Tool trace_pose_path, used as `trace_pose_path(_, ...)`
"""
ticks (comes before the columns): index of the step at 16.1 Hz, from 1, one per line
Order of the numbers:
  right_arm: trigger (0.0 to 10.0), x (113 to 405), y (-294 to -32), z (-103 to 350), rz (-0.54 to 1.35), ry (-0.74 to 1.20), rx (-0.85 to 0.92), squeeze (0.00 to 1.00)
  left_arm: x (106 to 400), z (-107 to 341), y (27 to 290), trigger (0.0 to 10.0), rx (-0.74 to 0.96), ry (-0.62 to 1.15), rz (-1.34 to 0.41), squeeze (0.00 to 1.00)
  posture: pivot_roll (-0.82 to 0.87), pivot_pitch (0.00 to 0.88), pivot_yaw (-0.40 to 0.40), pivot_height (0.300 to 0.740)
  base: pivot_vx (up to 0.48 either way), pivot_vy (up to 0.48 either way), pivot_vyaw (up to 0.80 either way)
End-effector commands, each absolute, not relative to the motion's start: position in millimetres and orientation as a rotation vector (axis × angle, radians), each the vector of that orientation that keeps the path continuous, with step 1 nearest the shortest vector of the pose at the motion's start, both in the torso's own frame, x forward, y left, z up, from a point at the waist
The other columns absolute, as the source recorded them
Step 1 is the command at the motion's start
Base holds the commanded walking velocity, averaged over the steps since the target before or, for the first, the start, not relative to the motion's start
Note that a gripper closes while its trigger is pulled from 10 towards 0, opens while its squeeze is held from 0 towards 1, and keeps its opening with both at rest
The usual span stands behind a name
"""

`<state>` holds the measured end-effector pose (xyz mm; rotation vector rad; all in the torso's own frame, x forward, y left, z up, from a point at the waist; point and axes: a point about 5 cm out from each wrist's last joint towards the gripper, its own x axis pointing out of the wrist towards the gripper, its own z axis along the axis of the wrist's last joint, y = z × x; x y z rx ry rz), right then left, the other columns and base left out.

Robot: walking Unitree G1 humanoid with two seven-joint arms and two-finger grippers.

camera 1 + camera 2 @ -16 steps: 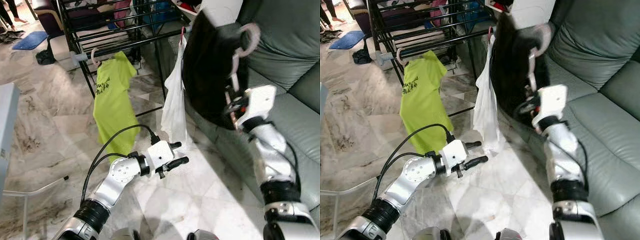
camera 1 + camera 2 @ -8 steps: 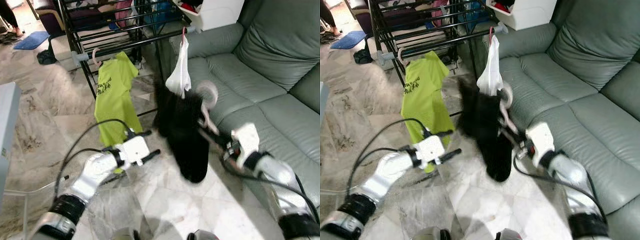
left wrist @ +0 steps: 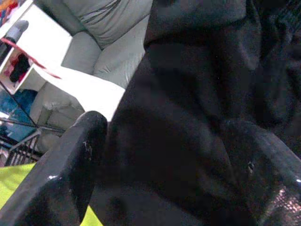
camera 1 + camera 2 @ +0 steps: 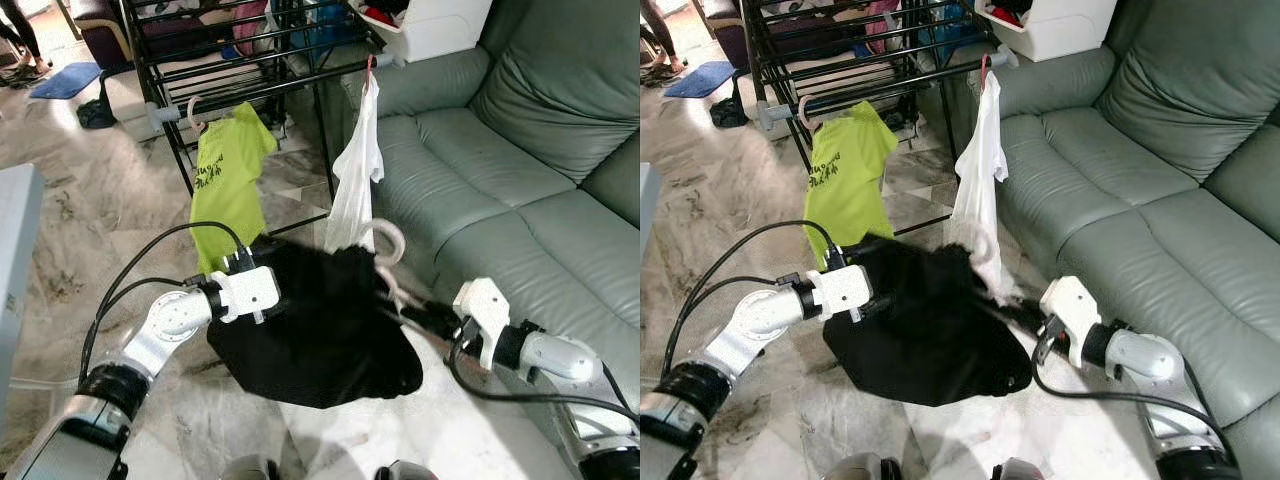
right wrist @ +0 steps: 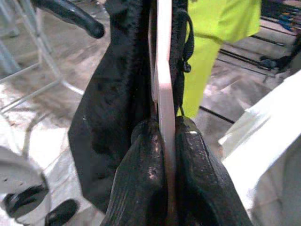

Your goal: Hang hanger

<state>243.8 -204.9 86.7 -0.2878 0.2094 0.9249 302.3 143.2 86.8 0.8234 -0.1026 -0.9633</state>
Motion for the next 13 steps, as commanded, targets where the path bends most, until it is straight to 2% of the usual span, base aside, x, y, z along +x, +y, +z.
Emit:
trace_pose_path(1, 10.0, 244.5, -200.2, 95.9, 0.962, 0.171, -0.277, 0.0, 302.9, 86.3, 146.0, 10.0, 0.863, -0.098, -0.982, 1.0, -0.07, 0.0, 0.067, 0.74, 0.0, 0.0, 0.0)
trace_pose_path(2, 10.0, 241.5, -199.8, 97.3, 0.98, 0.18, -0.283, 0.0, 308.2, 88.4, 144.8, 10.0, 0.86, -0.094, -0.966, 0.0, -0.07, 0.0, 0.069, 0.74, 0.0, 0.0, 0.0)
trace_pose_path(8, 10.0, 232.7, -193.0, 98.2, 1.087, 0.219, -0.32, 0.0, 310.3, 82.5, 133.9, 10.0, 0.847, -0.084, -1.018, 0.0, -0.08, 0.0, 0.074, 0.74, 0.0, 0.0, 0.0)
trace_pose_path(9, 10.0, 232.1, -192.4, 98.5, 1.095, 0.222, -0.329, 0.0, 310.9, 82.5, 133.9, 3.6, 0.844, -0.08, -1.029, 0.0, -0.08, 0.0, 0.077, 0.74, 0.0, 0.0, 0.0)
trace_pose_path(10, 10.0, 231.3, -191.8, 98.6, 1.104, 0.226, -0.34, 0.0, 312.2, 82.9, 134.2, 0.0, 0.844, -0.076, -1.037, 0.0, -0.08, 0.0, 0.078, 0.74, 0.0, 0.0, 0.0)
trace_pose_path(13, 10.0, 229.4, -193.8, 92.3, 1.107, 0.245, -0.404, 0.0, 320.4, 83.6, 138.3, 0.0, 0.869, -0.024, -1.03, 0.0, -0.08, 0.0, 0.08, 0.74, 0.0, 0.0, 0.0)
